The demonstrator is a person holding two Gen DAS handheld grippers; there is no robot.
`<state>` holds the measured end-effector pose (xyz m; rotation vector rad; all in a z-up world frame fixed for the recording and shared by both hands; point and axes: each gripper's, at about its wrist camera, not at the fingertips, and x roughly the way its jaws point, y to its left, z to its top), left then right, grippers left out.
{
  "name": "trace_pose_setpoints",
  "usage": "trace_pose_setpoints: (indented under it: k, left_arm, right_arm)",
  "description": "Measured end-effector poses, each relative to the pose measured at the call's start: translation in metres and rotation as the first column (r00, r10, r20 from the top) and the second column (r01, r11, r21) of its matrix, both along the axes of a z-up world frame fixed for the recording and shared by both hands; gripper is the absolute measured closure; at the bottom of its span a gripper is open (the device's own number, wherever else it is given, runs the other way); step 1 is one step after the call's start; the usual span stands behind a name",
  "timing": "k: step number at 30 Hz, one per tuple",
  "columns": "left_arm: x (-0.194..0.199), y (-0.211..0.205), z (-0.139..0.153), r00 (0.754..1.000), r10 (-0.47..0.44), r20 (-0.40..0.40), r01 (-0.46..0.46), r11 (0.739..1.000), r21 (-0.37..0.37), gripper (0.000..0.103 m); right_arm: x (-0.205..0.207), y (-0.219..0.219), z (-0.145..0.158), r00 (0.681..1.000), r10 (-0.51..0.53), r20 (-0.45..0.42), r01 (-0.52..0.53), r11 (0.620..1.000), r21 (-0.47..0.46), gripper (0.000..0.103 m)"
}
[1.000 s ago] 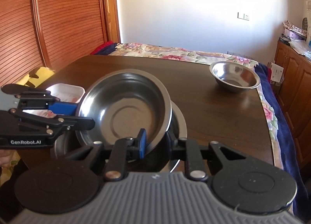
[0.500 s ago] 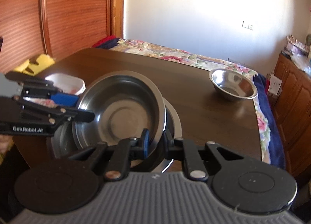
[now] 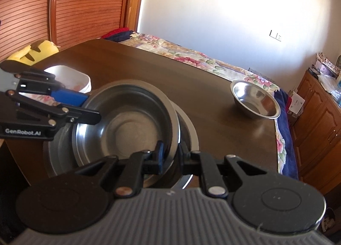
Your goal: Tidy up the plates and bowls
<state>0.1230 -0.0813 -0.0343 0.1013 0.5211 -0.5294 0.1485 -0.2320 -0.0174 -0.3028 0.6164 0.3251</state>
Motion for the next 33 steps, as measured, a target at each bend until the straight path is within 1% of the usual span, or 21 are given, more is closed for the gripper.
trace_pose_setpoints:
  k: [3, 12, 16, 21, 33]
  left_arm:
    - [0.0, 0.003, 0.001, 1.0, 0.003, 0.003, -0.003, 1.0, -0.01, 0.071]
    - [0.0, 0.001, 0.001, 1.0, -0.001, -0.001, 0.001, 1.0, -0.002, 0.071]
    - [0.002, 0.001, 0.003, 1.0, 0.0, 0.002, 0.0, 1.0, -0.004, 0.071]
    - [0.001, 0.001, 0.006, 1.0, -0.001, 0.008, 0.001, 1.0, -0.009, 0.071]
    - [0.011, -0.007, 0.019, 0.999, -0.007, 0.037, 0.007, 1.0, 0.0, 0.071]
  right_arm:
    - [0.001, 0.002, -0.001, 1.0, -0.001, -0.002, 0.001, 1.0, -0.01, 0.087]
    - [0.002, 0.009, -0.006, 1.0, -0.001, 0.002, 0.002, 1.0, -0.03, 0.088]
    - [0.001, 0.006, -0.004, 1.0, -0.007, 0.017, 0.007, 1.0, -0.004, 0.088]
    - [-0.003, -0.001, 0.002, 0.999, -0.018, 0.038, 0.015, 0.998, 0.064, 0.088]
    - [-0.006, -0.024, 0.015, 0.988, -0.104, 0.115, 0.08, 0.976, 0.2, 0.087]
